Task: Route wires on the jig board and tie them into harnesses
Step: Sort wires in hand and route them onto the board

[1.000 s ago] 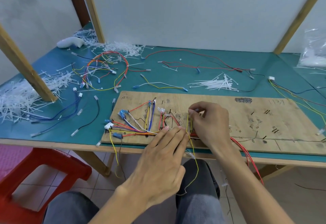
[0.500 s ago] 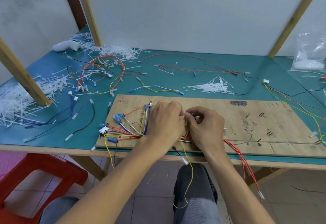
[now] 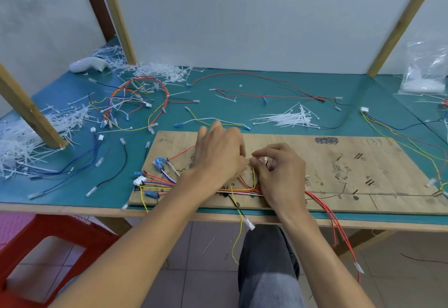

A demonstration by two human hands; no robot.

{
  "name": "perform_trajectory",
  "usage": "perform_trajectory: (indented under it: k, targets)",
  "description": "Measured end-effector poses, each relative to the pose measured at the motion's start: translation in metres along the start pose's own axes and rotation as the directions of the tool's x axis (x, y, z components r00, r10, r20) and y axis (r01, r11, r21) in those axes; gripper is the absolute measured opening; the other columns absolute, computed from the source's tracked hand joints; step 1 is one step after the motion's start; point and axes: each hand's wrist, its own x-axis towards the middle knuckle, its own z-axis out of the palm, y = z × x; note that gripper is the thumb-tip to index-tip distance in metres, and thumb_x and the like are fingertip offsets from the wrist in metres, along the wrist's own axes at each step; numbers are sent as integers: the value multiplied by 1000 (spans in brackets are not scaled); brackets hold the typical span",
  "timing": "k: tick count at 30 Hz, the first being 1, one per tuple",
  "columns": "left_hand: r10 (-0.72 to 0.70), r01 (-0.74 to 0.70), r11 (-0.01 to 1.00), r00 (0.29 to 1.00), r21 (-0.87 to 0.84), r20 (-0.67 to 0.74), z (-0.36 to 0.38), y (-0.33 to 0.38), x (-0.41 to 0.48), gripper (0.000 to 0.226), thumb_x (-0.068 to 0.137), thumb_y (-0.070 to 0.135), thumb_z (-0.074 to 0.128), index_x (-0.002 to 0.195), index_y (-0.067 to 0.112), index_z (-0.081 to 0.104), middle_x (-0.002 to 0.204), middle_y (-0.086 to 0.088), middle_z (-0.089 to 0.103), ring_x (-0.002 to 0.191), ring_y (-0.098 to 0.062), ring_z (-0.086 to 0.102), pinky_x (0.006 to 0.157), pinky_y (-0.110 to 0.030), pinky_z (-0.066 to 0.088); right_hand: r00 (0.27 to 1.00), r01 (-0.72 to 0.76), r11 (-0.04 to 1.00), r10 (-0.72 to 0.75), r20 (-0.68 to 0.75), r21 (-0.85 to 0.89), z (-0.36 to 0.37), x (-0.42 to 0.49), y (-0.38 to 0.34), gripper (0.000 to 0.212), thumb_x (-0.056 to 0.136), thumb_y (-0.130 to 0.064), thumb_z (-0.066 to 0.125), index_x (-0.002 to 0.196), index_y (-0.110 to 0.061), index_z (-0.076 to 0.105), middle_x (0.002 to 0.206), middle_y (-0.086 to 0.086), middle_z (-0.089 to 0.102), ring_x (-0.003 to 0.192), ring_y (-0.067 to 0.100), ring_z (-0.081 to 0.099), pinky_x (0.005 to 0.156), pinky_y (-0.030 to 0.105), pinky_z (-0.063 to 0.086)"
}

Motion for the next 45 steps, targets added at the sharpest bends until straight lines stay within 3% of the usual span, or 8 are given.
perform_trajectory:
  k: [4, 11, 17, 21, 27, 31, 36, 45]
  targets:
    - [69, -69, 998, 994, -7, 83, -7, 7, -5, 5, 83, 34, 78, 85, 30, 76, 89, 7, 70, 110, -21, 53, 89, -37, 30, 999, 29, 1000, -28, 31, -12, 2, 3, 3, 15, 86, -11, 82, 95, -22, 86, 107, -4, 67, 91, 22, 64, 81, 45, 54]
    - [7, 28, 986, 977, -163, 213, -15, 10, -4, 13, 76, 18, 69, 76, 31, 68, 68, 10, 59, 86, -23, 51, 91, -34, 38, 983, 151, 978, -133, 128, -142, -5, 2, 4, 22, 91, -10, 76, 103, -26, 85, 120, -3, 68, 101, 23, 44, 79, 22, 25]
    - [66, 27, 962, 942, -271, 330, -32, 4, -13, 13, 77, 21, 83, 77, 26, 72, 72, 10, 68, 85, -17, 59, 100, -40, 50, 955, 240, 953, -197, 223, -184, -21, -5, -1, 15, 90, -20, 78, 94, -32, 86, 117, -16, 73, 105, 18, 33, 85, 25, 32]
    - [142, -25, 948, 925, -318, 352, -39, 1, -17, 10, 80, 23, 87, 81, 27, 78, 77, 12, 76, 91, -12, 67, 105, -46, 47, 924, 309, 899, -206, 323, -310, -39, -11, -9, 18, 92, -24, 72, 98, -37, 84, 132, -17, 67, 116, 24, 36, 96, 43, 44]
    - [204, -79, 934, 918, -349, 339, -32, -3, -21, 6, 82, 31, 88, 86, 34, 84, 82, 16, 78, 91, -6, 68, 103, -42, 49, 996, 82, 987, -79, 28, -141, -53, -95, -22, 25, 93, -57, 66, 85, -33, 69, 92, -20, 56, 97, 15, 49, 84, 33, 42]
    - [206, -48, 909, 915, -413, 347, -29, -9, -23, 9, 84, 27, 89, 93, 29, 86, 85, 14, 79, 84, -1, 68, 83, -24, 48, 990, -43, 974, 71, 122, -225, -48, -116, -23, 31, 94, -64, 62, 99, -35, 71, 93, -21, 58, 101, 10, 49, 78, 30, 43]
    - [188, -91, 943, 940, -321, 285, -24, -7, -26, 10, 83, 37, 88, 92, 38, 84, 100, 15, 77, 116, -11, 61, 113, -46, 39, 975, -71, 949, 131, 180, -308, -45, -109, -32, 28, 100, -58, 54, 91, -37, 69, 87, -20, 62, 95, 10, 51, 71, 33, 41]
    - [265, -199, 932, 944, -304, 196, -10, -11, -35, 20, 76, 45, 91, 92, 36, 83, 95, 20, 70, 108, -3, 39, 111, -50, 34, 945, -149, 930, 234, 228, -336, -38, -92, -43, 27, 101, -43, 58, 86, -22, 67, 82, -5, 65, 86, 24, 62, 66, 37, 40]
